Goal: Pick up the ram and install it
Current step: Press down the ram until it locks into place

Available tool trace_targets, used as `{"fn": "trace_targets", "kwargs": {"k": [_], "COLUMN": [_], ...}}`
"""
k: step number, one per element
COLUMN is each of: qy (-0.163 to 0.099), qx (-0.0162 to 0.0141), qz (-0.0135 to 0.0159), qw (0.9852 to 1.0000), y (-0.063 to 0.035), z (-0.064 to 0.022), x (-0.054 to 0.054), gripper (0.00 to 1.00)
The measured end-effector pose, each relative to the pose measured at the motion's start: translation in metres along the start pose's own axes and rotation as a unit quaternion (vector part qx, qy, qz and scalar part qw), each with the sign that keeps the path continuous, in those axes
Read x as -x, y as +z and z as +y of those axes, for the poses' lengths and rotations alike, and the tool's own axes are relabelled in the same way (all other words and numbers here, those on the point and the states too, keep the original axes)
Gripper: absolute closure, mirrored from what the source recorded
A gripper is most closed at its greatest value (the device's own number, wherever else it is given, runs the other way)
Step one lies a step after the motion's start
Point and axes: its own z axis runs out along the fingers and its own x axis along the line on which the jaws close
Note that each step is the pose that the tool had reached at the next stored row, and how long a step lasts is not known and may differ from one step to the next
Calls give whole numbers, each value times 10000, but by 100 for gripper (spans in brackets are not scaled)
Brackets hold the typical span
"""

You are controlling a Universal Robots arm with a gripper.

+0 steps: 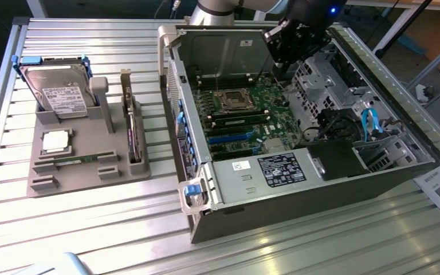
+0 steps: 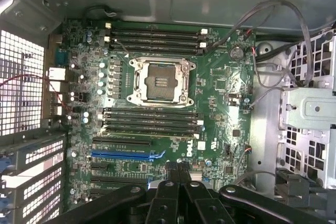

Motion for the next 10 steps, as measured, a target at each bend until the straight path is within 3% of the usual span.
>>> {"fn": "trace_targets", "kwargs": {"k": [10], "qy": [0], "qx": [35], "qz": [0], "qw": [10000], "y": [1], "z": [1], "x": [0], "gripper": [90]}}
